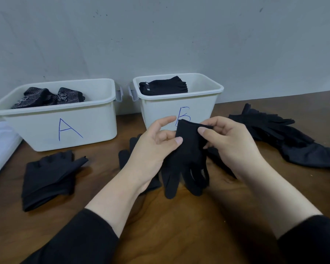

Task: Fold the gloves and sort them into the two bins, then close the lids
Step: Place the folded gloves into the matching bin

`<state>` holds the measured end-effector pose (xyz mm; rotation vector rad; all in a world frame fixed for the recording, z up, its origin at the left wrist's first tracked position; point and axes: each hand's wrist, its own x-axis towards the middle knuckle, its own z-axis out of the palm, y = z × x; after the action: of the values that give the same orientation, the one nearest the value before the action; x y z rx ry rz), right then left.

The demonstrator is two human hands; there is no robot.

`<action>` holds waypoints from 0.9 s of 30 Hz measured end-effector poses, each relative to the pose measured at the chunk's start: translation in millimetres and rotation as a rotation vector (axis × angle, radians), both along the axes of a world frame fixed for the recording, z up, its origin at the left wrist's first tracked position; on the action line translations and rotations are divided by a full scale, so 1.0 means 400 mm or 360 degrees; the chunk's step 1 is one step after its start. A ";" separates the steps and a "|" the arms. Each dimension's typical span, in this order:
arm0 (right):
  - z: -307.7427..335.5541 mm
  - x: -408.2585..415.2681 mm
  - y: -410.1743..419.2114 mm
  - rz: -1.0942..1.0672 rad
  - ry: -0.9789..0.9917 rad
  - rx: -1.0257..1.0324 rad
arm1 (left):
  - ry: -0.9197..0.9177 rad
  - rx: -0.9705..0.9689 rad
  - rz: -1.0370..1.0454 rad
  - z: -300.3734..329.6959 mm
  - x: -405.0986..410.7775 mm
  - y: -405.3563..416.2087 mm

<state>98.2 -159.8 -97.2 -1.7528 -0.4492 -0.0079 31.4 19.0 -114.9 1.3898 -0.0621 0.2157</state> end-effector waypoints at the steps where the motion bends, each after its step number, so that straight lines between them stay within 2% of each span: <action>1: 0.016 0.002 0.001 0.0010 -0.0023 -0.0044 | 0.0034 0.0059 0.0006 -0.006 -0.011 0.008; 6: 0.100 0.001 0.006 0.0005 -0.0146 -0.0246 | 0.0100 0.0364 0.0181 -0.027 -0.074 0.076; 10: 0.167 -0.008 0.029 0.0094 -0.0072 -0.0271 | 0.0105 0.0482 0.0609 -0.043 -0.115 0.160; 13: 0.211 -0.011 0.054 0.0148 -0.0157 -0.0323 | 0.0125 0.0636 0.0956 -0.071 -0.148 0.229; 15: 0.230 -0.009 0.070 0.0152 -0.0210 -0.0333 | 0.0180 0.0703 0.1073 -0.080 -0.167 0.261; 23: 0.254 -0.032 0.161 0.0232 -0.0018 -0.0470 | 0.0183 0.0858 0.1046 -0.086 -0.193 0.265; 25: 0.265 -0.040 0.179 0.0285 -0.0050 -0.0625 | 0.0166 0.0869 0.1045 -0.085 -0.194 0.262; 27: 0.280 -0.041 0.198 0.0285 -0.0240 -0.0912 | 0.0148 0.0845 0.1029 -0.085 -0.194 0.260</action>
<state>82.0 -80.5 14.6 -2.2748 -0.7730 0.1279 -46.1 123.0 -148.8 1.9169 0.4429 0.7096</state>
